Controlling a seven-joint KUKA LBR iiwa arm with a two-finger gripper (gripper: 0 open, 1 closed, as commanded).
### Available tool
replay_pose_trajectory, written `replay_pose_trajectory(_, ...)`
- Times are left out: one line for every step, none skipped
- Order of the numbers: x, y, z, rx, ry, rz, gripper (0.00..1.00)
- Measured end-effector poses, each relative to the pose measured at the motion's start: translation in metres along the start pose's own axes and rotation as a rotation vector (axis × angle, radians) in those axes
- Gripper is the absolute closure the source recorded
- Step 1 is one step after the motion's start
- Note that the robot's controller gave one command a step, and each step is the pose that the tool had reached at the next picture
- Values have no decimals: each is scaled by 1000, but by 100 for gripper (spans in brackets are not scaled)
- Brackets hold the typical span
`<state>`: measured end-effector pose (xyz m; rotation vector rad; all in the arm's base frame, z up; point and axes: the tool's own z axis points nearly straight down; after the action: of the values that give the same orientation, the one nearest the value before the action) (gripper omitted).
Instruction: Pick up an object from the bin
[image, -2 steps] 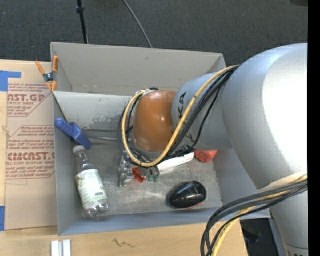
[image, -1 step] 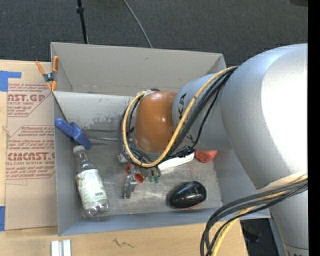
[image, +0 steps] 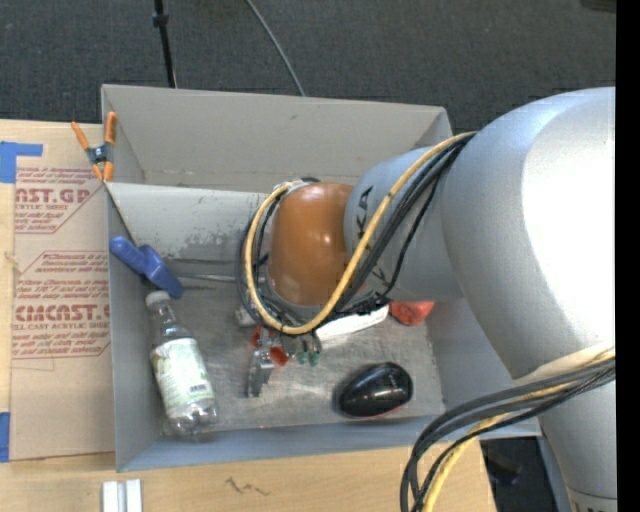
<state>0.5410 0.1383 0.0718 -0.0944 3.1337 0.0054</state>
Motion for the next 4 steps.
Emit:
replay_pose_trajectory(3,-28,0,-3,0,29,0)
replay_pose_trajectory(9,-61,-1,-1,-3,-4,0)
replay_pose_trajectory(19,-75,-1,-1,-6,46,0)
replay_pose_trajectory(-7,-81,-1,0,6,-73,100)
